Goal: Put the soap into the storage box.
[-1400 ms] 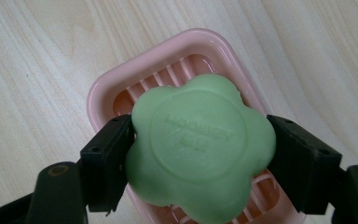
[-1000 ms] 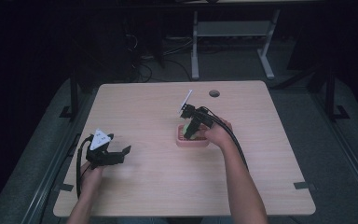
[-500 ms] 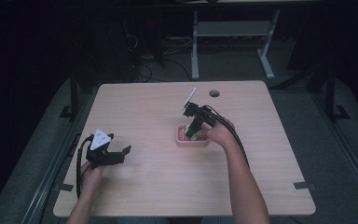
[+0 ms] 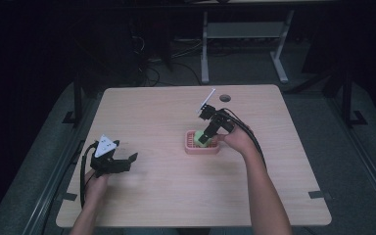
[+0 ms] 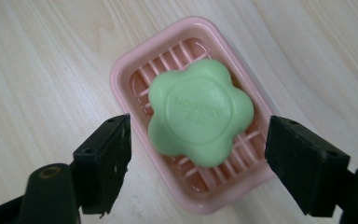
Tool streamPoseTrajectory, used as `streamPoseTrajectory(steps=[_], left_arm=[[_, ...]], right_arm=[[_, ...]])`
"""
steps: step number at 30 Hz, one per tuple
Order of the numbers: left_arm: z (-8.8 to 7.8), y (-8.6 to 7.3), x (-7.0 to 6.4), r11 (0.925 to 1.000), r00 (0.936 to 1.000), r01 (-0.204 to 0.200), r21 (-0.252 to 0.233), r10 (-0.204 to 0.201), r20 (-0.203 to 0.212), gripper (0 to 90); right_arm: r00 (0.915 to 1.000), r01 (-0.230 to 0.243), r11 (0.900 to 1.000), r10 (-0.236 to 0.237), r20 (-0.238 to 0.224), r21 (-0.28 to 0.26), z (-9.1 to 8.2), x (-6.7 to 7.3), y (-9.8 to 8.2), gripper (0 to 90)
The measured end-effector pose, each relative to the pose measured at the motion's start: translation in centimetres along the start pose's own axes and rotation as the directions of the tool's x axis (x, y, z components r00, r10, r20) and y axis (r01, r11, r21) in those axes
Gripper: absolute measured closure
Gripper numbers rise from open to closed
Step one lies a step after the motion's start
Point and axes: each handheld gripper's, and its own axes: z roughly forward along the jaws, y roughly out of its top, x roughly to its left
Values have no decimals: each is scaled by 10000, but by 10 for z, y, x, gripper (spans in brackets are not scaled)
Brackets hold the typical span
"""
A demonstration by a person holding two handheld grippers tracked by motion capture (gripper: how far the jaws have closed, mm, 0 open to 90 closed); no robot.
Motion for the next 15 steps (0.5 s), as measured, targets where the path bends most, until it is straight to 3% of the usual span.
streamPoseTrajectory(steps=[15], left_arm=[[1, 0, -2, 9999, 10000, -57, 102, 56, 62, 144]], right_arm=[[9991, -418, 9988, 419, 31, -255, -17, -8, -26, 213]])
